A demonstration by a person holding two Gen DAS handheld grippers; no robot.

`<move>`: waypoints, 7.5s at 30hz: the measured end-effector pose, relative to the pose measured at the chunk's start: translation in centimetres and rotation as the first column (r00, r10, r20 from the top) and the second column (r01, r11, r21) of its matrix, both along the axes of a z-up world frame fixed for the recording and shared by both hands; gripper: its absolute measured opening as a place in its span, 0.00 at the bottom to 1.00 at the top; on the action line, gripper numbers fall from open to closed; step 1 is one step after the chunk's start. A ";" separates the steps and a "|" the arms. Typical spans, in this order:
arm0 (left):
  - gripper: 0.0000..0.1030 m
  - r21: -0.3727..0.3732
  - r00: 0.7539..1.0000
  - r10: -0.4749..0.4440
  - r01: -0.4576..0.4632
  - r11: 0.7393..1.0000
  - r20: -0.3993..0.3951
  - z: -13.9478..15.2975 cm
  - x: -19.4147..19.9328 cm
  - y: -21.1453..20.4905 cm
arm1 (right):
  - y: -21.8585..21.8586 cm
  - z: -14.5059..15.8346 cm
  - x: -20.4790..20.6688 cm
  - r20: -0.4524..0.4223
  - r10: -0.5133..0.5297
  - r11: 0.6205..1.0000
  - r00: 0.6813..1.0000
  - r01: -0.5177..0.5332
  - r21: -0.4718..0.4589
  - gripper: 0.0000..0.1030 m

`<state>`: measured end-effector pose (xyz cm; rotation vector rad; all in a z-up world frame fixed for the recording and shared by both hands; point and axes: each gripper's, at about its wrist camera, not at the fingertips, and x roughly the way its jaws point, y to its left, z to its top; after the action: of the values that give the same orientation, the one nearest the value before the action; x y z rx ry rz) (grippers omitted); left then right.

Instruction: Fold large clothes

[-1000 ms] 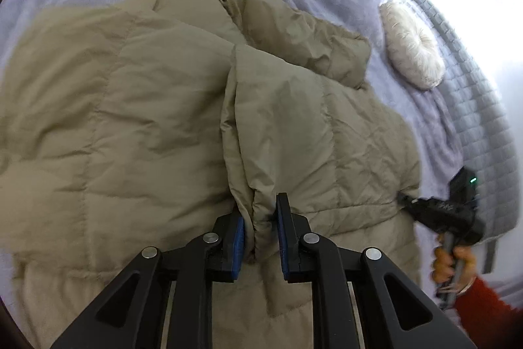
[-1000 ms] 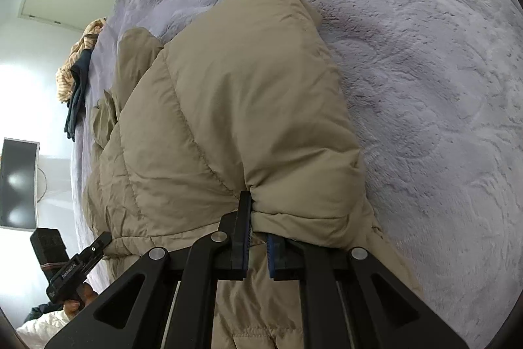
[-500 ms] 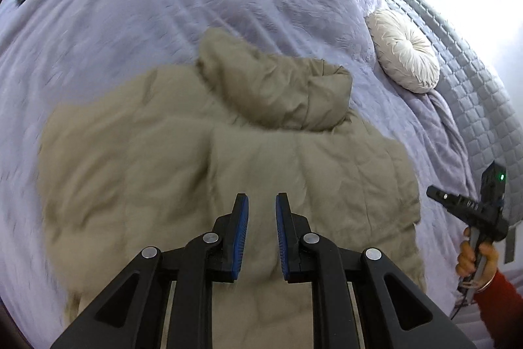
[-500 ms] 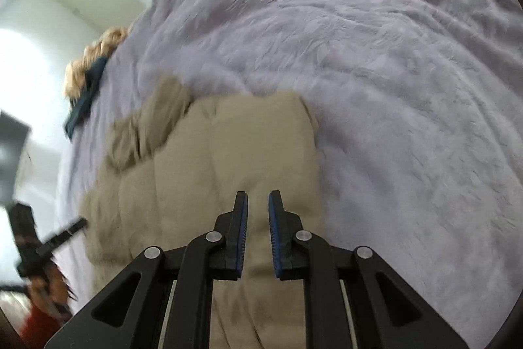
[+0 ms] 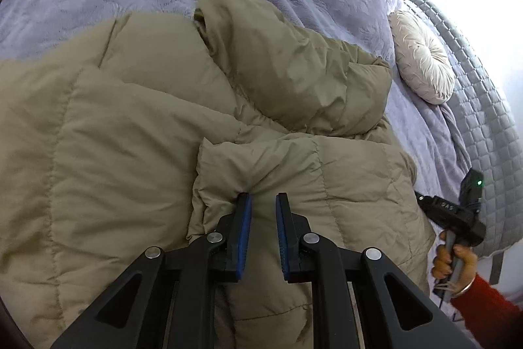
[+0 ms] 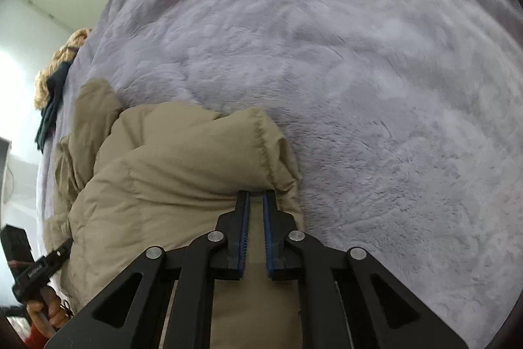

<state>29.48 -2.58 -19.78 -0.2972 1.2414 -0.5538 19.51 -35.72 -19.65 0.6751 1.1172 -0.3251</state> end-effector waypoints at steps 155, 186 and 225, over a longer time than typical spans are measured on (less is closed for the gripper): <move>0.11 -0.298 0.967 0.250 -0.253 0.920 -0.049 15.7 -24.7 16.2 | 11.7 14.2 -24.3 0.171 -0.244 0.786 0.955 0.092 0.611 0.06; 0.11 0.059 0.990 0.125 -0.129 0.990 0.069 7.0 4.6 7.3 | 5.0 7.1 5.7 0.162 -0.051 0.949 0.986 -0.002 0.315 0.06; 0.27 0.373 0.963 -0.030 -0.075 0.925 0.267 4.4 5.8 1.8 | 8.2 4.6 8.3 0.026 0.216 0.976 0.976 -0.216 0.026 0.12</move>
<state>35.23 -0.73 -15.43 0.0911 1.0515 -0.3090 27.85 -27.47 -15.01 0.5748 1.1639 -0.1153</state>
